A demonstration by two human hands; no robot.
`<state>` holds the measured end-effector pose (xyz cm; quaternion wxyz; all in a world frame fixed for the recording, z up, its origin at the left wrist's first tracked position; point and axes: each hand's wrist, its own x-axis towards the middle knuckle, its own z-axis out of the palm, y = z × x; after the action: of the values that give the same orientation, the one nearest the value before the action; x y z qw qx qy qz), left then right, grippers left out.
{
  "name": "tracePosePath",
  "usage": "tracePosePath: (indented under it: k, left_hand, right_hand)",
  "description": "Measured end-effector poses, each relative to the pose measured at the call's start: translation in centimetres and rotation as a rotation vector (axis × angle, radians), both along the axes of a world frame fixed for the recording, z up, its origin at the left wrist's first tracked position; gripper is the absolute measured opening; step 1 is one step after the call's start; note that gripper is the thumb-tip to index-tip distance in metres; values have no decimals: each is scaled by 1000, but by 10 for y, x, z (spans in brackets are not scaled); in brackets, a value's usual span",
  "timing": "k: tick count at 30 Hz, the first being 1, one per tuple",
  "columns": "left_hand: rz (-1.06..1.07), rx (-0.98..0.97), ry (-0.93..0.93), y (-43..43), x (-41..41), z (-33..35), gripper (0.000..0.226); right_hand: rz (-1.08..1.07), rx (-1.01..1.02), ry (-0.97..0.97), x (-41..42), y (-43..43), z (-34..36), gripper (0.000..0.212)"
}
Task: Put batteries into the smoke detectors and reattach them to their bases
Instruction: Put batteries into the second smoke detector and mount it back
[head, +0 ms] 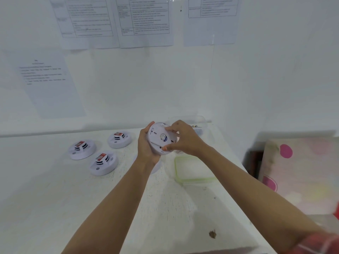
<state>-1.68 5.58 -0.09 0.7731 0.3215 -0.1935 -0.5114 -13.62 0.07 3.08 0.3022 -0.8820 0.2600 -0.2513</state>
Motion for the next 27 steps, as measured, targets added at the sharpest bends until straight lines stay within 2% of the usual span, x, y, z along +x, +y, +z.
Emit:
tracePosePath:
  k: [9,16,21,24,27]
  left_hand:
    - [21,-23,-2,1,-1,-1,55]
    - [12,21,29,-1,2,-6,38]
    - [31,82,15,-5,7,-13,32]
    - [83,132,5,-8,6,-14,32]
    - [113,88,-12,-8,4,-12,29]
  right_hand:
    - [20,-130,112,-1,-1,8,68]
    - [13,-128,127,1,-1,3,60]
    - [-3,-78,91,0,-1,-5,43]
    - [-36,-50,50,2,0,-10,45]
    - [-79,-20,-9,5,1,-11,47]
